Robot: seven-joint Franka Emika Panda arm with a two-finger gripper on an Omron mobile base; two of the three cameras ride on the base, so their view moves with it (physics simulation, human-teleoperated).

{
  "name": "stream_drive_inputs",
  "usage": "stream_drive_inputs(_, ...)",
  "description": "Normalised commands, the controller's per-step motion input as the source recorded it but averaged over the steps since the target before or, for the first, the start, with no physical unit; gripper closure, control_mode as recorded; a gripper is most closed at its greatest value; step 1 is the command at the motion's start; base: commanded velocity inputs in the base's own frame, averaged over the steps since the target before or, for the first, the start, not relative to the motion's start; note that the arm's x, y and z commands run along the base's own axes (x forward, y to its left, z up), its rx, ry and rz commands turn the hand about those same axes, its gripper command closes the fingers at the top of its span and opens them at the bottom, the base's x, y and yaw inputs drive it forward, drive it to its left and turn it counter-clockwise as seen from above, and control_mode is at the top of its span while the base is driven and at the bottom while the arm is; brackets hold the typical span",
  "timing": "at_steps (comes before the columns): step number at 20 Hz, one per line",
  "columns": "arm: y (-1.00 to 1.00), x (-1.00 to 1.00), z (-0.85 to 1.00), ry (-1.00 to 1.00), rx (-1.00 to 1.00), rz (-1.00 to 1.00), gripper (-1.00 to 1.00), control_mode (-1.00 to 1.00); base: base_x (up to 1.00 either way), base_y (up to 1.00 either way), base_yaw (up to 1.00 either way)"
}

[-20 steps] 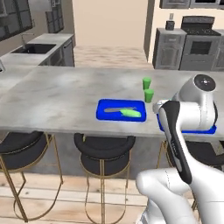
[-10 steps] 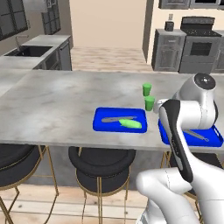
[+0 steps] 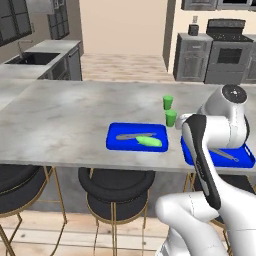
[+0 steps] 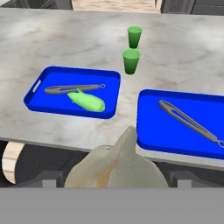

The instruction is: Gather the garlic and corn from the fridge and place them on a tray on the dining counter. Then gather the steak and fish from the fridge and place them on the other tray.

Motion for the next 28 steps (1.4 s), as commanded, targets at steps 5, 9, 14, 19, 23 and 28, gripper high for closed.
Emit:
stream_drive_inputs(5, 0.00, 0.00, 0.00, 0.00, 0.00, 0.00, 1.00, 1.00, 0.00, 0.00, 0.00)
stream_drive_inputs(9, 0.00, 0.00, 0.00, 0.00, 0.00, 0.00, 1.00, -1.00, 0.00, 0.00, 0.00)
stream_drive_inputs(14, 0.00, 0.00, 0.00, 0.00, 0.00, 0.00, 1.00, -1.00, 0.00, 0.00, 0.00)
stream_drive_inputs(19, 0.00, 0.00, 0.00, 0.00, 0.00, 0.00, 1.00, -1.00, 0.00, 0.00, 0.00)
stream_drive_inputs(23, 0.20, 0.32, -0.12, 0.01, -0.11, 0.01, 1.00, -1.00, 0.00, 0.00, 0.00)
stream_drive_inputs(28, 0.15, 0.74, 0.00, 0.05, -0.02, 0.13, 1.00, -1.00, 0.00, 0.00, 0.00)
